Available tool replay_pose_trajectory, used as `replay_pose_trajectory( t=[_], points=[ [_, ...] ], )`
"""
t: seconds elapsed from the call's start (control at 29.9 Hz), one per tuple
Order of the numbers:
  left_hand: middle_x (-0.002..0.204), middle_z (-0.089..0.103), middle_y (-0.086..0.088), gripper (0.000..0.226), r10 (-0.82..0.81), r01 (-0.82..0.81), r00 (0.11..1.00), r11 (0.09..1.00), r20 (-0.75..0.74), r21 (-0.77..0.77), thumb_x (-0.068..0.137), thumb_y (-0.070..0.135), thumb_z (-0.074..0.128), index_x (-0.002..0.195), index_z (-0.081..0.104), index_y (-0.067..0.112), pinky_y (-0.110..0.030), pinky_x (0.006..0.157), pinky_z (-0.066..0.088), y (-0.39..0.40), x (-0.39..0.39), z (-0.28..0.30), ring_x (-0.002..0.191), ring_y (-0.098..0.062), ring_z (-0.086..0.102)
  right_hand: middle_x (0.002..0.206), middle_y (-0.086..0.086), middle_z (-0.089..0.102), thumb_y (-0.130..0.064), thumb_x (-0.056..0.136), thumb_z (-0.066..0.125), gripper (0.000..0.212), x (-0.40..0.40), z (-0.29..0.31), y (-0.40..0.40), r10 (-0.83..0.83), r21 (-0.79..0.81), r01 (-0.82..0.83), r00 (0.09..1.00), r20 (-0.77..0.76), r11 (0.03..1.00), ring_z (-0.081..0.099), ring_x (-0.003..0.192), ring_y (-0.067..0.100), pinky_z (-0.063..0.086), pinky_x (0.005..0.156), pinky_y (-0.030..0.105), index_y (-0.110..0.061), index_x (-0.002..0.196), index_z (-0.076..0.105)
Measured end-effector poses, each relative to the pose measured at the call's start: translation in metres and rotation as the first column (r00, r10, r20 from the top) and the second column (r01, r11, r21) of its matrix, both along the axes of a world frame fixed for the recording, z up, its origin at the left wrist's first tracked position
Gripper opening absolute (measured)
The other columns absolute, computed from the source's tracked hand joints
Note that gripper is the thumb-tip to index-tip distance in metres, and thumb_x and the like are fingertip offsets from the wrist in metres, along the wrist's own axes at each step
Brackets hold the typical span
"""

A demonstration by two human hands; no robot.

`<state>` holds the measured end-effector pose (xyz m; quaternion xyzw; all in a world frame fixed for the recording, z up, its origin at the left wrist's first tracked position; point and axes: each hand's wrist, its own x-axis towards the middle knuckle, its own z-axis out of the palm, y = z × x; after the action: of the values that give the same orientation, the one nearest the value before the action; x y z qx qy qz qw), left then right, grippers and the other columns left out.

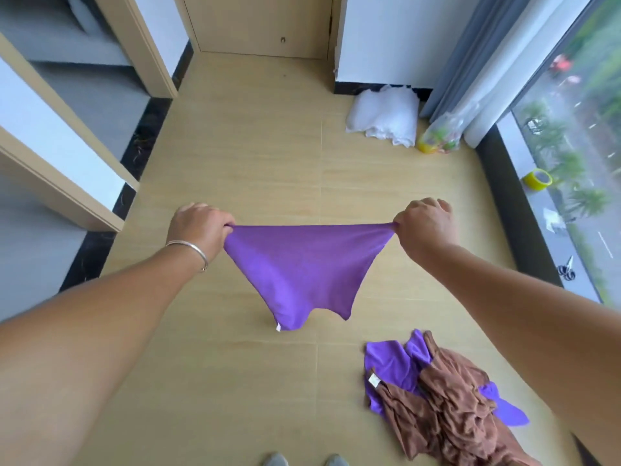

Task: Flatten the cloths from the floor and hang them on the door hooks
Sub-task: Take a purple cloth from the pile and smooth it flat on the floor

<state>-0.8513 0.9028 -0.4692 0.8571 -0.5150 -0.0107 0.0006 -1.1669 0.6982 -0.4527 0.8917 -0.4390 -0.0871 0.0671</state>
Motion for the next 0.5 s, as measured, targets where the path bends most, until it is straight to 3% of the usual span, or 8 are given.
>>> replay_pose_trajectory(
  t=[0.13,0.27,0.4,0.5],
  points=[
    [0.091,0.071,-0.003,0.018,-0.023,0.024,0.999,0.998,0.023,-0.052,0.091,0.026,0.059,0.1,0.074,0.027,-0.033,0.079,0.036,0.008,0.005,0.032,0.093,-0.028,0.058,0.092,-0.002,0.063,-0.035,0.096,0.047,0.026,0.003,0.024,0.004,0.025,-0.028,-0.024,0.999,0.039,0.999,0.051,0.1,0.024,0.034,0.093,0.035,-0.031,0.091,0.073],
    [0.085,0.071,-0.002,0.014,-0.046,0.046,0.999,0.995,0.002,-0.092,0.09,0.024,0.062,0.095,0.075,0.026,-0.031,0.075,0.033,0.036,-0.005,0.027,0.088,-0.028,0.058,0.093,-0.005,0.064,-0.04,0.096,0.049,0.025,-0.008,0.015,0.026,0.045,-0.006,-0.045,0.999,0.026,0.999,0.051,0.101,0.022,0.033,0.093,0.035,-0.032,0.092,0.073],
    [0.083,0.071,-0.001,0.012,-0.088,0.087,0.995,0.996,-0.047,-0.018,0.089,0.026,0.064,0.093,0.075,0.026,-0.031,0.076,0.035,0.072,-0.025,-0.012,0.085,-0.027,0.06,0.097,-0.008,0.065,-0.042,0.096,0.049,0.025,-0.029,-0.023,0.055,0.059,0.069,-0.058,0.998,-0.009,0.996,0.051,0.105,0.019,0.033,0.096,0.034,-0.034,0.094,0.072],
    [0.083,0.071,0.001,0.009,-0.109,0.119,0.988,0.989,-0.106,0.092,0.088,0.026,0.066,0.089,0.074,0.027,-0.032,0.089,0.036,0.108,-0.045,-0.063,0.087,-0.025,0.062,0.101,-0.01,0.065,-0.043,0.096,0.047,0.025,-0.049,-0.07,0.084,0.071,0.137,-0.064,0.996,-0.05,0.988,0.05,0.108,0.018,0.031,0.097,0.033,-0.034,0.096,0.071]
  ],
)
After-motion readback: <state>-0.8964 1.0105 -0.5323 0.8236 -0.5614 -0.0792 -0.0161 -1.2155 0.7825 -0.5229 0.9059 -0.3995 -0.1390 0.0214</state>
